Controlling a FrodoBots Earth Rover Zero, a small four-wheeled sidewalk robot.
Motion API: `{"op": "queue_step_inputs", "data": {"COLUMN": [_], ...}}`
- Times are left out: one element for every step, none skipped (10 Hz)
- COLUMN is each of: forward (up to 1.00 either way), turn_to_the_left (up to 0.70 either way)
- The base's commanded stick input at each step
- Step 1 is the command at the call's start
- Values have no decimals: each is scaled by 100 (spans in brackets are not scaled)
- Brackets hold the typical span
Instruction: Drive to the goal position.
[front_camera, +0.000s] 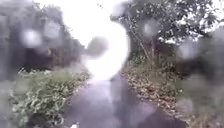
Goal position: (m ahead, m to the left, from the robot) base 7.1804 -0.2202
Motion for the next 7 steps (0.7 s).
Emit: {"op": "queue_step_inputs", "data": {"forward": [85, 85, 85, 85, 85, 85, 85], "turn_to_the_left": [0, 1, 16, 32, 17, 4, 0]}}
